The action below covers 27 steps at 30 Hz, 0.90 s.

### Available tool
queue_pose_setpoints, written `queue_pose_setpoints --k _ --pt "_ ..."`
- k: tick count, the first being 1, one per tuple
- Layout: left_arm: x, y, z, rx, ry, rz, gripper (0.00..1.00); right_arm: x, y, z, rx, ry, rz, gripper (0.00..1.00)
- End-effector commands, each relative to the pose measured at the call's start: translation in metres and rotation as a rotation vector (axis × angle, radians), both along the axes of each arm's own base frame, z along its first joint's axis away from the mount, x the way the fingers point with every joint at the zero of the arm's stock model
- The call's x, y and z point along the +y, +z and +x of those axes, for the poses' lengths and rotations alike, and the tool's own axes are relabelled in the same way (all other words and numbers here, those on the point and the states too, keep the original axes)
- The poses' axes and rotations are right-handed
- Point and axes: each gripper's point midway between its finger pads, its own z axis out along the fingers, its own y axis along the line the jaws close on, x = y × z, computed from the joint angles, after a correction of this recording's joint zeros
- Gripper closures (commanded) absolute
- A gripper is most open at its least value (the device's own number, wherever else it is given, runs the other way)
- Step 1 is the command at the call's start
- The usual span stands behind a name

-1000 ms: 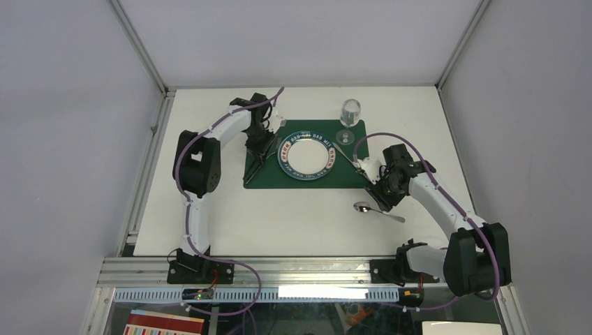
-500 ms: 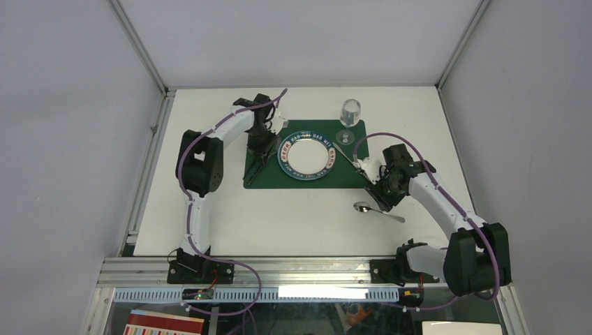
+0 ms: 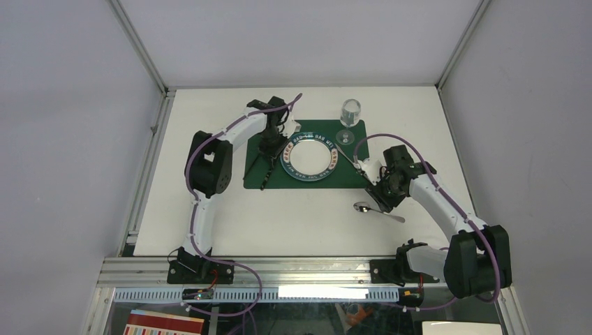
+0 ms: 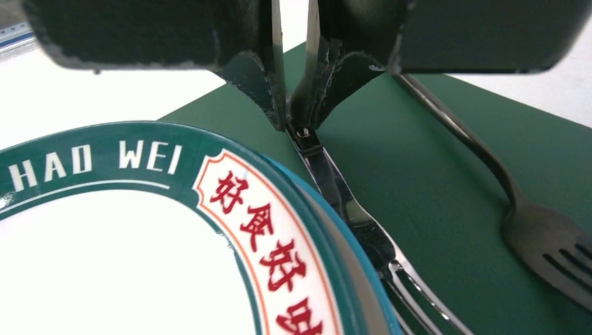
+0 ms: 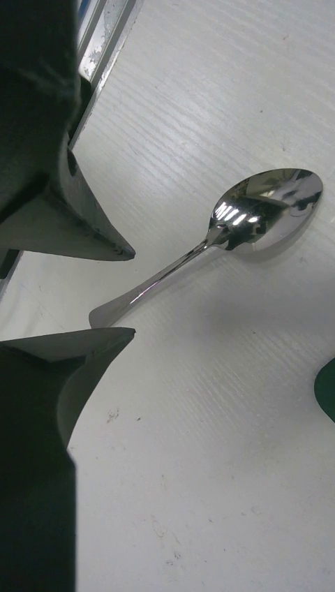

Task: Set the dinner table for one person
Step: Adjust the fork on the napkin.

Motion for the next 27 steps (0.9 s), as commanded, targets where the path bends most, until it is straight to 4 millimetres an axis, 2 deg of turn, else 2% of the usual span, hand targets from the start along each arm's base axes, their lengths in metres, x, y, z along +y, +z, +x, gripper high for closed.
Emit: queue_pose_setpoints --k 1,4,15,27 --pt "-0.035 -0.013 -0.001 0.018 -0.02 -0.076 0.85 0.0 0.007 0.003 -0.04 -0.007 0.009 0.57" --pt "-0.036 -0.01 0.005 -0.005 -0.013 -0.072 0.84 -0.001 0.007 0.003 -0.044 -0.007 0.007 0.57" --pt "-0.023 -0.015 0.02 -0.053 0.029 -0.011 0.85 -0.002 0.009 0.002 -0.051 -0.01 0.005 0.58" --pt "0.014 -0.008 0.044 -0.086 0.12 0.001 0.85 -0.002 0.01 0.001 -0.054 -0.009 0.005 0.58"
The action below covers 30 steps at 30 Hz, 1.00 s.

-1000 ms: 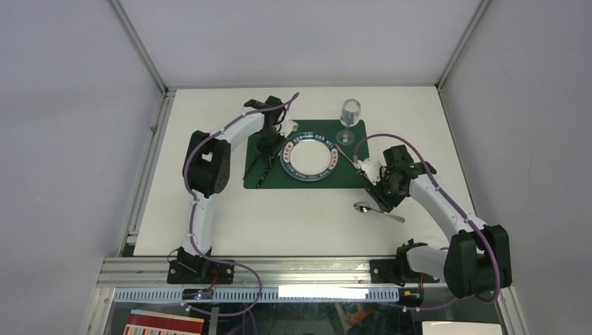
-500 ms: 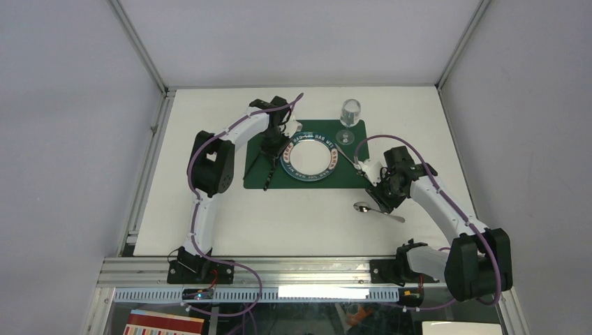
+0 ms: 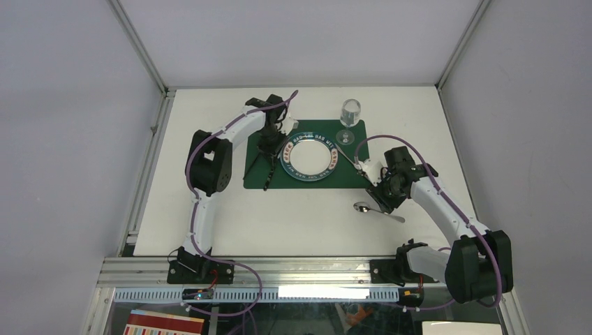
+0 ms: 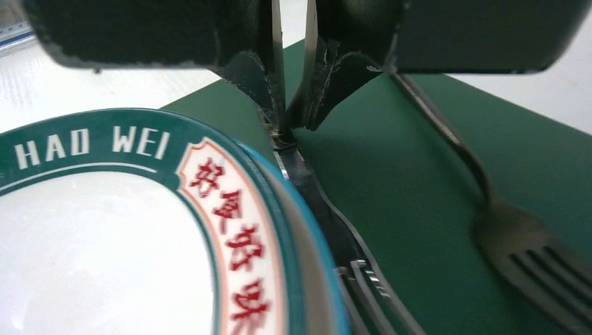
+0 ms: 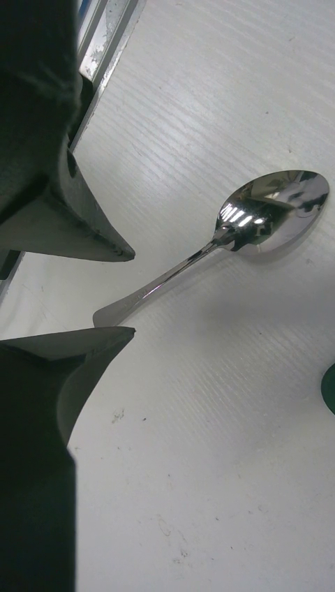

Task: Set the dinner table for one person
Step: Adjust the fork on the napkin.

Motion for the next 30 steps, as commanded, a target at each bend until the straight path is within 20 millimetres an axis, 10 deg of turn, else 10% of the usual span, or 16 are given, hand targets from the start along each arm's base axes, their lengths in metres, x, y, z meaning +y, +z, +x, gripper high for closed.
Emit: queue_pose_setpoints --k 1,9,17,30 --pt "0.015 -0.006 0.04 -0.105 0.057 0.003 0.84 0.0 0.008 0.004 -0.038 -0.008 0.007 0.58" --pt "0.012 0.024 0.055 -0.181 0.062 -0.032 0.84 -0.001 0.007 0.0 -0.036 -0.014 0.01 0.58" --pt "-0.008 0.092 0.034 -0.262 0.043 -0.128 0.53 0.001 0.003 -0.001 -0.02 -0.014 0.018 0.56" --pt "0.019 0.039 -0.015 -0.134 0.08 -0.037 0.58 0.003 0.004 0.0 -0.018 -0.023 0.026 0.56"
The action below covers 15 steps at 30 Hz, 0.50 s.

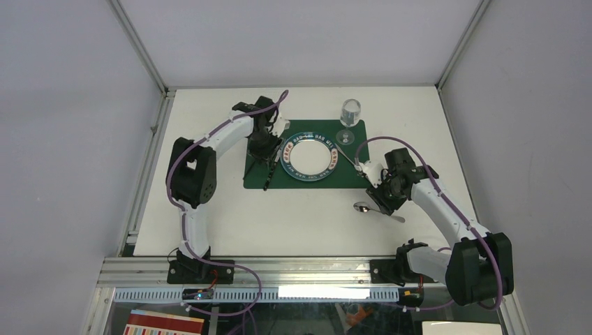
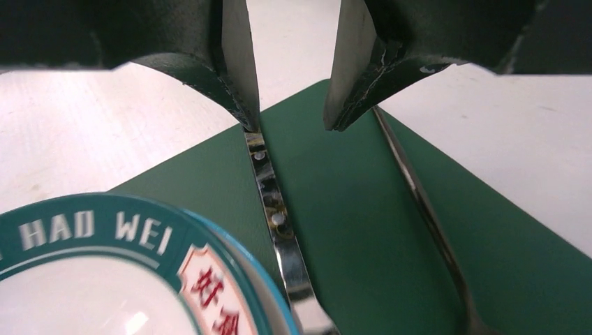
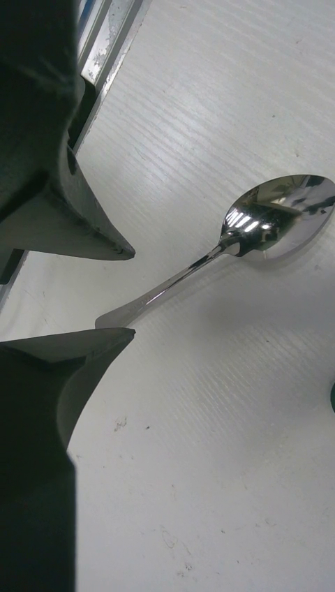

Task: Set the dinner table for one person
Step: Adjust the fork on the napkin.

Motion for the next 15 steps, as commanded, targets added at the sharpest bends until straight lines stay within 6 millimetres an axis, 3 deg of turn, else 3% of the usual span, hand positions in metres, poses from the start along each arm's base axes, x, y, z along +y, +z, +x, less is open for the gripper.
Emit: queue_pose_setpoints --k 1,15 --pt "0.001 -0.009 -0.001 -0.017 0.037 -0.012 0.59 0.004 0.006 0.006 -0.023 -0.019 0.023 0.56" --pt "-0.006 -0.041 0.008 -0.101 0.159 0.0 0.58 0.003 0.001 0.007 0.008 -0.04 0.012 0.56"
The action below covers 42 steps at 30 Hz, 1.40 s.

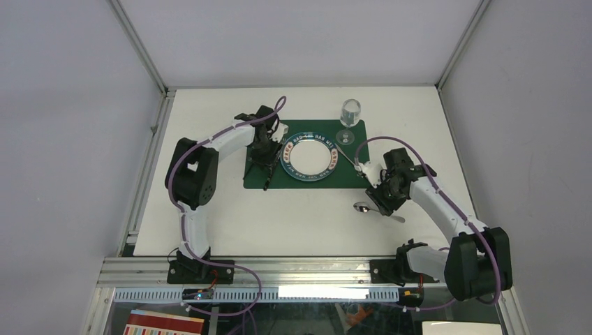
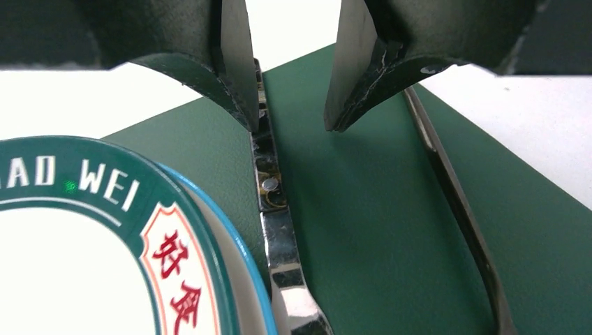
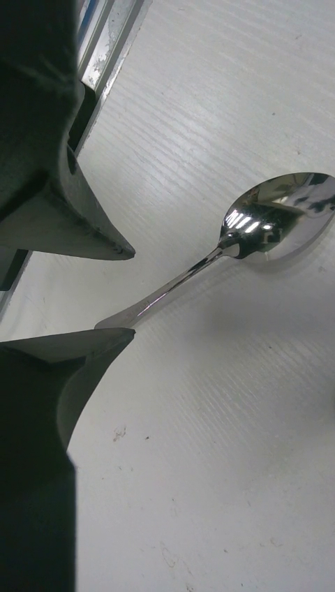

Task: Set the dinner table for one person
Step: Adjust the fork on the napkin.

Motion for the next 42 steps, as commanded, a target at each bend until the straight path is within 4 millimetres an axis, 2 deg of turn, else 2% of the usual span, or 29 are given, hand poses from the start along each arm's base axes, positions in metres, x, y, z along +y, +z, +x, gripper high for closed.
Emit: queue_pose_setpoints --k 1,5,8,11,15,23,26,33,38,40,42 --pt "-0.011 0.004 0.024 -0.132 0.072 -0.002 0.58 0.003 0.004 0.009 -0.018 -0.026 0.011 0.56" --pt "-0.017 0.021 0.037 -0.195 0.091 -0.022 0.58 0.0 0.001 0.01 -0.015 -0.031 -0.003 0.56" --pt "-0.017 0.033 0.04 -0.227 0.108 -0.02 0.57 0.0 0.002 0.012 -0.018 -0.032 -0.008 0.56" --pt "-0.013 0.023 0.036 -0.206 0.117 0.003 0.55 0.0 0.004 0.016 -0.023 -0.033 -0.009 0.56" --pt "-0.014 0.002 0.031 -0.156 0.111 0.013 0.6 0.001 0.007 0.021 -0.024 -0.034 -0.011 0.56" --pt "-0.02 -0.014 0.03 -0.119 0.092 0.021 0.66 0.001 0.012 0.025 -0.043 -0.035 -0.012 0.56" --pt "-0.017 -0.018 0.03 -0.113 0.082 0.039 0.68 0.001 0.01 0.024 -0.039 -0.035 -0.012 0.56" --pt "-0.009 -0.013 0.033 -0.133 0.024 0.084 0.75 0.001 0.009 0.026 -0.044 -0.032 -0.01 0.57" --pt "-0.003 -0.008 0.03 -0.132 -0.001 0.109 0.87 0.003 0.009 0.027 -0.044 -0.028 -0.005 0.57" --pt "-0.004 -0.006 0.03 -0.133 -0.005 0.106 0.99 0.003 0.008 0.028 -0.044 -0.029 -0.005 0.57" --pt "-0.001 -0.005 0.031 -0.135 -0.005 0.122 1.0 0.004 0.008 0.027 -0.045 -0.027 -0.001 0.57"
